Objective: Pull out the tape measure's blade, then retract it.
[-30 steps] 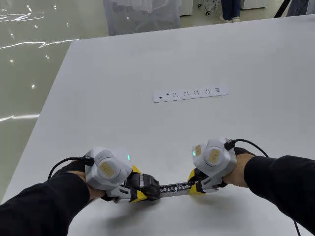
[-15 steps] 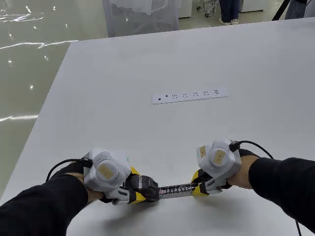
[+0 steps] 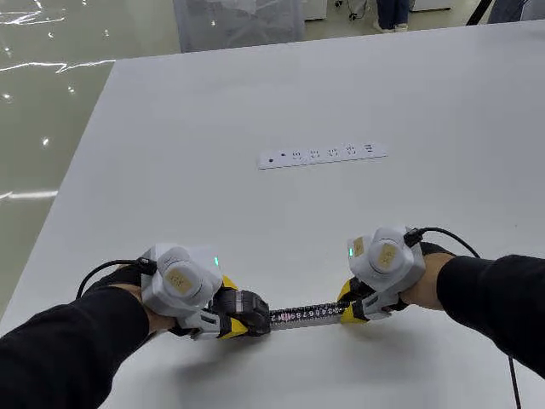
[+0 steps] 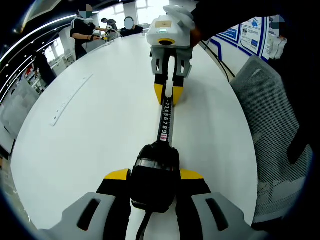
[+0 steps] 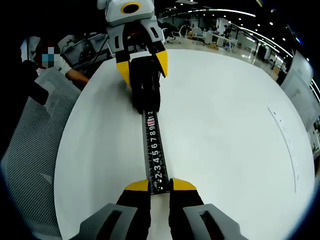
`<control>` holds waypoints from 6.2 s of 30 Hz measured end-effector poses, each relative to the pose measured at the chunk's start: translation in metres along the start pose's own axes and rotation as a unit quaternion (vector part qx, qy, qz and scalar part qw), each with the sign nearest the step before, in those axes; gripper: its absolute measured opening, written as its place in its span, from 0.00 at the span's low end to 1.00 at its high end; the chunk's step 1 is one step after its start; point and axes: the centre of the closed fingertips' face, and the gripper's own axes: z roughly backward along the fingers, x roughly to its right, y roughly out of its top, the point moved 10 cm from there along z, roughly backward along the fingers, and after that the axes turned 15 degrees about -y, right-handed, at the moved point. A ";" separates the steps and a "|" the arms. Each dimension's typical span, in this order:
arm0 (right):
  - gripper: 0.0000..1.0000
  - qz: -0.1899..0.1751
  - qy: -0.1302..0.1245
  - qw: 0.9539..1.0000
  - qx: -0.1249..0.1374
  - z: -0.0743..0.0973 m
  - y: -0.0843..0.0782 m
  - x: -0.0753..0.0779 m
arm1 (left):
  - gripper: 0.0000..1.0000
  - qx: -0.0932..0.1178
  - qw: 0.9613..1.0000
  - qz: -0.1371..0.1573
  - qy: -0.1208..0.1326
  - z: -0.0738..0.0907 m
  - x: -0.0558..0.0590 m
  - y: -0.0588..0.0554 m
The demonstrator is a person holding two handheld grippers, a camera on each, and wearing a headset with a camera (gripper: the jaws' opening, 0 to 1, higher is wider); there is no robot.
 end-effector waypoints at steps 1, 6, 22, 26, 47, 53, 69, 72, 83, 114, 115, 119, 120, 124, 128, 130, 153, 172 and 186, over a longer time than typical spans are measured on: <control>0.08 0.000 0.000 1.000 0.000 0.001 0.000 0.000 | 0.29 0.001 1.000 0.000 0.002 0.000 0.000 0.000; 0.08 0.002 0.001 1.000 0.000 0.002 -0.002 0.001 | 0.29 0.001 1.000 -0.001 0.002 0.000 0.000 0.000; 0.08 -0.004 -0.017 1.000 -0.004 0.003 -0.004 -0.002 | 0.29 -0.006 1.000 -0.003 0.000 -0.001 -0.001 0.001; 0.08 -0.005 -0.013 1.000 -0.006 0.003 -0.004 -0.001 | 0.29 -0.003 1.000 -0.004 0.004 -0.001 0.001 0.000; 0.08 -0.002 -0.008 1.000 -0.007 0.009 -0.016 0.002 | 0.29 -0.002 1.000 -0.003 0.003 0.000 0.000 0.000; 0.08 -0.003 -0.008 1.000 -0.006 0.009 -0.017 0.003 | 0.29 -0.003 1.000 -0.002 0.002 -0.001 0.000 0.001; 0.07 -0.007 -0.008 1.000 -0.011 0.010 -0.020 0.006 | 0.29 -0.003 1.000 -0.001 0.001 -0.001 0.000 0.001; 0.07 -0.010 -0.010 1.000 -0.011 0.010 -0.020 0.005 | 0.29 -0.003 1.000 -0.002 0.003 -0.002 0.000 0.001; 0.07 -0.011 -0.011 1.000 -0.013 0.010 -0.020 0.005 | 0.29 -0.002 1.000 -0.002 0.004 -0.002 0.000 0.001; 0.04 0.004 -0.006 0.999 -0.054 0.013 -0.019 0.006 | 0.28 -0.007 1.000 0.000 0.001 -0.002 0.000 0.001; 0.04 0.004 -0.006 0.998 -0.054 0.014 -0.019 0.006 | 0.28 -0.007 1.000 0.000 0.002 -0.002 0.000 0.001; 0.04 0.003 -0.004 0.998 -0.056 0.014 -0.021 0.008 | 0.28 -0.005 1.000 0.000 0.001 -0.001 0.000 0.001; 0.04 0.001 -0.004 0.998 -0.056 0.014 -0.021 0.008 | 0.28 -0.005 1.000 0.000 0.000 -0.001 0.000 0.001; 0.04 0.000 -0.003 0.999 -0.054 0.015 -0.023 0.008 | 0.28 -0.005 1.000 -0.001 -0.002 -0.001 -0.001 0.001; 0.05 0.004 -0.003 0.999 -0.052 0.015 -0.026 0.009 | 0.28 -0.004 1.000 0.000 -0.004 -0.001 -0.003 0.001; 0.05 0.001 -0.005 0.999 -0.052 0.016 -0.027 0.009 | 0.28 -0.004 1.000 0.000 -0.005 -0.001 -0.003 0.001; 0.05 0.002 -0.006 0.999 -0.054 0.021 -0.036 0.010 | 0.28 -0.007 1.000 -0.003 -0.003 -0.001 -0.001 0.002; 0.05 -0.005 -0.003 0.999 -0.053 0.031 -0.049 0.014 | 0.28 -0.007 1.000 0.001 0.000 -0.002 -0.001 0.002; 0.05 -0.012 -0.010 0.998 -0.054 0.036 -0.058 0.015 | 0.28 -0.012 1.000 -0.002 -0.002 -0.002 -0.001 0.002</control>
